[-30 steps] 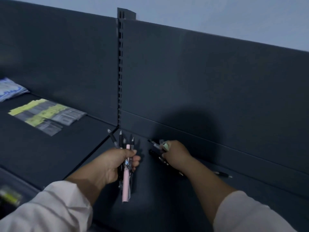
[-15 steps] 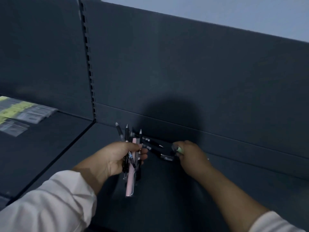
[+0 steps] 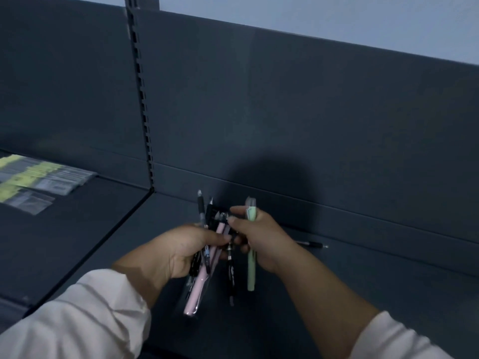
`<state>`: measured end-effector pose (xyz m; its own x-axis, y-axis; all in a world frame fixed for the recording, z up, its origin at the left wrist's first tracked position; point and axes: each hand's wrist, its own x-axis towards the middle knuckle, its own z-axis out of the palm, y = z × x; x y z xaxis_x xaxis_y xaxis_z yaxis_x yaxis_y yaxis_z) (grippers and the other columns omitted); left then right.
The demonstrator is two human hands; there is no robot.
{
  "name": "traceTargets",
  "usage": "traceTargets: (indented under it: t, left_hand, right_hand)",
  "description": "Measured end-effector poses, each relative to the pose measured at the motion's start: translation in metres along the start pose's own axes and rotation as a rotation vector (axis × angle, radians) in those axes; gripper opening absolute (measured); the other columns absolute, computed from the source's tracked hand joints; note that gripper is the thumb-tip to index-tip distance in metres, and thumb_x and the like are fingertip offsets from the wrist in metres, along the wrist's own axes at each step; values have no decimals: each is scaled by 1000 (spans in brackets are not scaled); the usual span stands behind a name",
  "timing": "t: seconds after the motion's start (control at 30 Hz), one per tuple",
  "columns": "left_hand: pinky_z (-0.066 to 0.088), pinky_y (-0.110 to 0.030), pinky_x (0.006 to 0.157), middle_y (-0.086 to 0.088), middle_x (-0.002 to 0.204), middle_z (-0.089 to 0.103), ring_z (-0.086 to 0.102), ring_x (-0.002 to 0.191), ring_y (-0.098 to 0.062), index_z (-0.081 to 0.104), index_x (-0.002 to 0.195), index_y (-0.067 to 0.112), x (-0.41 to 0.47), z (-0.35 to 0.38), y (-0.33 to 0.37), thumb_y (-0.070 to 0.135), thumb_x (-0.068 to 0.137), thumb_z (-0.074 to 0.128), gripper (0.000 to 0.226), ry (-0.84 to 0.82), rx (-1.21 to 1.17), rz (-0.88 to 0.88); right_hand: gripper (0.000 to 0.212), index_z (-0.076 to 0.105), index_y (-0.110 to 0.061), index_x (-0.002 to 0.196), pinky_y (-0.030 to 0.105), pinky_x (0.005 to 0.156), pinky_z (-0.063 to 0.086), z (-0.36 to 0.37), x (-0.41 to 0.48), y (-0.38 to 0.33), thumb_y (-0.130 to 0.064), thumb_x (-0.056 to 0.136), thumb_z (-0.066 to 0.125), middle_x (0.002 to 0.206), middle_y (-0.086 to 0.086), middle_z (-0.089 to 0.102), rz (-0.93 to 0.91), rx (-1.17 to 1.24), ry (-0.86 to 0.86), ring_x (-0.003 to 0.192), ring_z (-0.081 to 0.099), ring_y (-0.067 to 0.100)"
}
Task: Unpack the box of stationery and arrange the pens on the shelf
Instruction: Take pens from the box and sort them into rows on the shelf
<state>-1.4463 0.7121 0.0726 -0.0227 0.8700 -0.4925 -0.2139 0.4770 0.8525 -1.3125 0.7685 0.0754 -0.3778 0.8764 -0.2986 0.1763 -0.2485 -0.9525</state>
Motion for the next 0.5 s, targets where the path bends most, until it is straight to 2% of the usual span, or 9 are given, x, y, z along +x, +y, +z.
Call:
traceTargets:
  t: [0.1,0.27,0.4,0.5]
  left_hand:
    - [56,-32,65,-15,85,70,66,67,-22,68,100,1,-3,-13,-2,3,83,66,17,29,-14,-7]
    - [51,-23,51,-9,71,67,60,56,-16,67,91,4,-8,-29,-7,-1,83,65,10,84,-38,-17]
    - [51,-23,51,-10,71,68,61,59,-16,63,90,5,-10,-48,-7,8,86,65,5,179,-144,-8]
    - [53,-26,51,-7,66,65,58,56,-17,60,89,7,-14,-66,-4,12,87,65,7,246,-186,-4]
  right_hand:
    - [15,61,-19,101,20,42,36,8,4,4,-8,93,54,76,1,57,63,57,-40,53,49,9]
    - [13,56,-15,96,19,41,34,29,6,4,-4,93,51,69,2,55,101,53,-124,51,47,10]
    - [14,49,-14,86,19,40,38,29,18,5,-1,91,48,69,5,52,110,161,60,52,51,13]
    - [12,48,-12,91,19,39,45,20,26,10,0,93,44,81,10,56,167,332,184,58,59,17]
